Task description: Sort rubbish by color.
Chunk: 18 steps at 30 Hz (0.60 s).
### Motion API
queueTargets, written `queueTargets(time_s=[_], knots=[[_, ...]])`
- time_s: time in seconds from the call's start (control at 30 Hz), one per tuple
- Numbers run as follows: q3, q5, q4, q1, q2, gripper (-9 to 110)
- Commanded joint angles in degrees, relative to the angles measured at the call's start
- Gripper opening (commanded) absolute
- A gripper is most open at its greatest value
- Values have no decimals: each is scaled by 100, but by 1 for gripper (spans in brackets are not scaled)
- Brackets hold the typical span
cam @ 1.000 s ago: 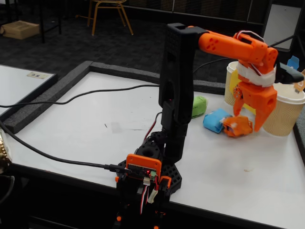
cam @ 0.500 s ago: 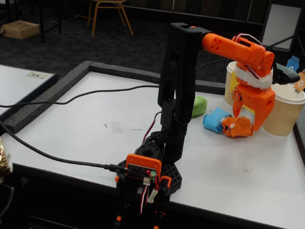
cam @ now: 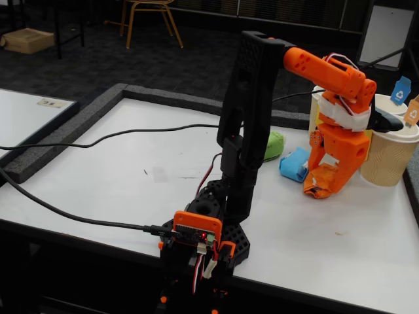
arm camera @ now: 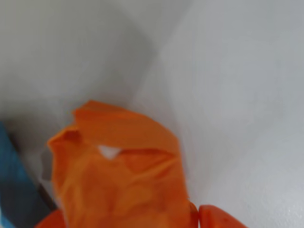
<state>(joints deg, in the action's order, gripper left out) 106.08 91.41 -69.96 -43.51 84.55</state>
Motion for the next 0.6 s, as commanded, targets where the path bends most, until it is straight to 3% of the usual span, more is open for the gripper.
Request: queueTargets(time_s=[0.0, 0.1, 0.57], knots=[[-105, 114, 53, 132, 149, 10], [-167, 114, 26, 141, 149, 0], [-835, -378, -1354, 141, 1397, 0]])
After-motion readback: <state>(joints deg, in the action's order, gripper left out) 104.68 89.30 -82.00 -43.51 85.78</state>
